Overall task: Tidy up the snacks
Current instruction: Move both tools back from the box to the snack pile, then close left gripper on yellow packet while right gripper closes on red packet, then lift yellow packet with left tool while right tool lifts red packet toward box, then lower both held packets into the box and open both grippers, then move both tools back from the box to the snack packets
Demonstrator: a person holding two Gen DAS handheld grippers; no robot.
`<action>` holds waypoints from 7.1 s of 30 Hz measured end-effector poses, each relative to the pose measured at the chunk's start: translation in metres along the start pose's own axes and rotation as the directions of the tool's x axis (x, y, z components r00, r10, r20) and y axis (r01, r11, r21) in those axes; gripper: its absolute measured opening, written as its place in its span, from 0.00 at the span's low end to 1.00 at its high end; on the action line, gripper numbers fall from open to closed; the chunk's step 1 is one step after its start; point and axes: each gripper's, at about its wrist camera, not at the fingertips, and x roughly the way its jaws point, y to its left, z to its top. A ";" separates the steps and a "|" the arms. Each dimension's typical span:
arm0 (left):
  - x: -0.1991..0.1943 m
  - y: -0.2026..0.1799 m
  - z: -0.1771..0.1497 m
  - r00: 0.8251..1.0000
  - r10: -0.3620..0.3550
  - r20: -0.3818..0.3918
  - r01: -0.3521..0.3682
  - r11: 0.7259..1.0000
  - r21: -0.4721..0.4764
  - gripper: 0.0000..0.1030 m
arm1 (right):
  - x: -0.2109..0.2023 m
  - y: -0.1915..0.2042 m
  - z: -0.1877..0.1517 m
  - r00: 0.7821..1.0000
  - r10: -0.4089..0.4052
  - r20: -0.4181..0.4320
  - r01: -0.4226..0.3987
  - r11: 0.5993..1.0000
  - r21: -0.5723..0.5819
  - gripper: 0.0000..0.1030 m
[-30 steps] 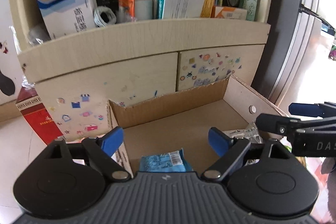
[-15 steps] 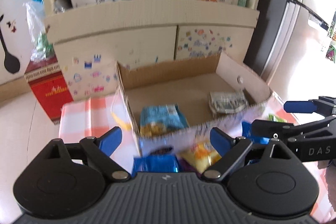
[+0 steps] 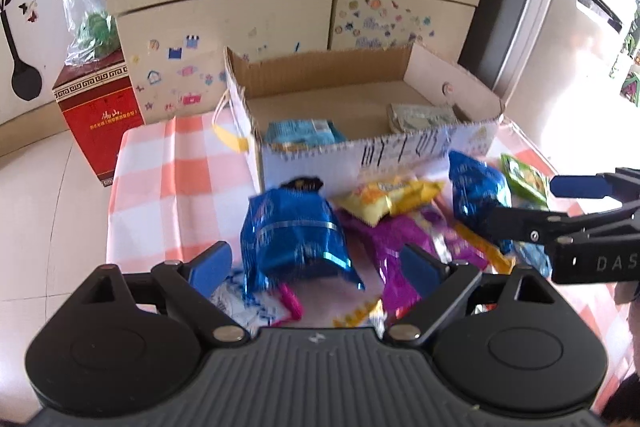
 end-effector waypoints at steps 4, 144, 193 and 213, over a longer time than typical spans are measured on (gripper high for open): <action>-0.005 0.002 -0.013 1.000 0.000 -0.014 0.000 1.000 -0.004 0.88 | -0.004 0.001 -0.013 1.000 0.002 -0.031 -0.001 1.000 0.014 0.95; -0.030 -0.021 0.005 0.976 -0.026 0.217 -0.008 0.988 0.157 0.54 | -0.033 0.010 0.003 0.994 0.041 0.097 -0.031 0.993 -0.110 0.65; 0.025 0.010 0.074 0.983 0.028 0.180 -0.026 1.000 -0.014 0.87 | 0.028 -0.025 0.065 0.988 0.073 0.139 -0.082 0.995 0.060 0.91; 0.003 0.048 -0.008 0.990 0.132 0.057 -0.128 0.989 -0.072 0.88 | -0.011 0.009 -0.014 0.997 0.074 0.036 -0.074 0.997 0.019 0.94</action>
